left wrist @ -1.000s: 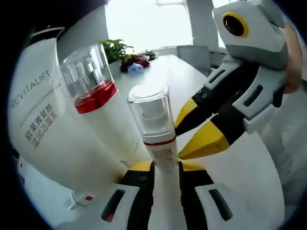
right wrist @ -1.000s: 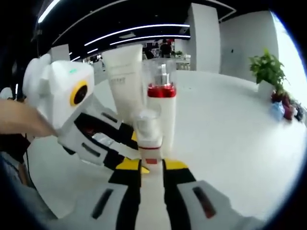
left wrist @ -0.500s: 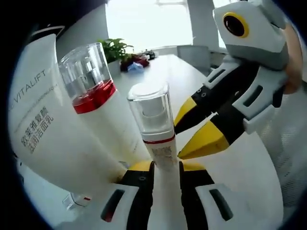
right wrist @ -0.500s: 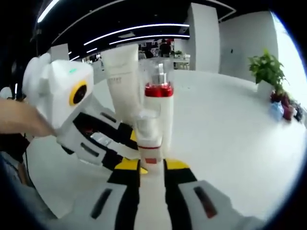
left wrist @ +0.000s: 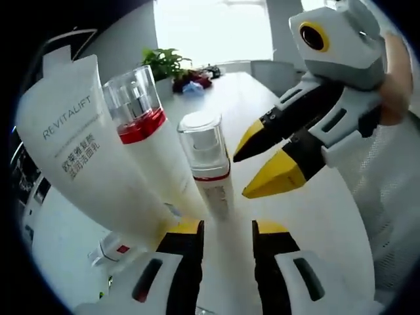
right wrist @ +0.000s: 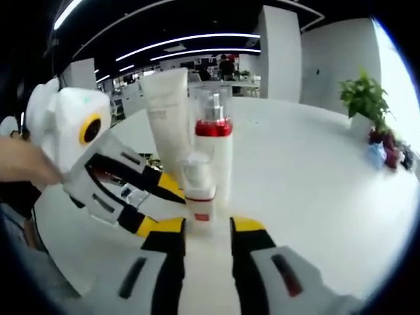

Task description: Arrange the skincare products in the storage area until every visible bottle or jar stands upright without overlapping.

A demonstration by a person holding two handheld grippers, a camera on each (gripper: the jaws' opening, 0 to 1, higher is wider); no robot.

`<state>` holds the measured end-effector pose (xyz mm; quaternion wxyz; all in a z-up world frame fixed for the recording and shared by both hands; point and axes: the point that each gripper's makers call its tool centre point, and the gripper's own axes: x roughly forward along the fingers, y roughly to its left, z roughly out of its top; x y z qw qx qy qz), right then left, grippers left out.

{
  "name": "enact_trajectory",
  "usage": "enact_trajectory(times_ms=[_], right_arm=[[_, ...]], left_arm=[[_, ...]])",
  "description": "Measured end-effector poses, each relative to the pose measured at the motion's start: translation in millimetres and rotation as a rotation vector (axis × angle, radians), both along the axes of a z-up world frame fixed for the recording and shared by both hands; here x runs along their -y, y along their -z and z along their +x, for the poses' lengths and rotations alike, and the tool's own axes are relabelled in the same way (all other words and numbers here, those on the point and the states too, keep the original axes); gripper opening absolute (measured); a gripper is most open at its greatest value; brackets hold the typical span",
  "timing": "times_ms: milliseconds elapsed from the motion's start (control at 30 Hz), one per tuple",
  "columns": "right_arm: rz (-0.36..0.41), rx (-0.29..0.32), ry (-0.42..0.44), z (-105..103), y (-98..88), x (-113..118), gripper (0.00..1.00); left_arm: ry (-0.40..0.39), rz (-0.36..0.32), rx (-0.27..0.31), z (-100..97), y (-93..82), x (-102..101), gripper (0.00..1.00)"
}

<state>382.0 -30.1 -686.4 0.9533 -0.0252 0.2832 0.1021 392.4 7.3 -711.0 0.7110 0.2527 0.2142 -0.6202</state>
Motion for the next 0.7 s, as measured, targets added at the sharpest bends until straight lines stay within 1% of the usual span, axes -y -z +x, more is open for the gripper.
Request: enact_trajectory(times_ms=[200, 267, 367, 500, 633, 700], right_arm=[[0.007, -0.007, -0.037, -6, -2.5, -4, 0.36], [0.022, -0.028, -0.063, -10, -0.3, -8, 0.4], [0.02, -0.047, -0.095, -16, 2.0, -11, 0.46], [0.028, -0.058, -0.133, -23, 0.4, -14, 0.52], [0.04, -0.064, -0.172, -30, -3.8, -16, 0.57], [0.041, -0.065, -0.184, -34, -5.8, -15, 0.6]], left_arm=[[-0.076, 0.002, -0.015, -4.2, -4.5, -15, 0.34], [-0.102, 0.004, -0.018, -6.5, -6.6, -21, 0.37], [-0.139, 0.003, -0.025, -10.5, -9.7, -29, 0.4], [-0.218, -0.018, -0.055, -17.1, -15.4, -41, 0.46], [-0.284, -0.003, -0.086, -25.1, -14.2, -55, 0.51], [-0.318, -0.018, -0.1, -30.7, -15.6, -63, 0.54]])
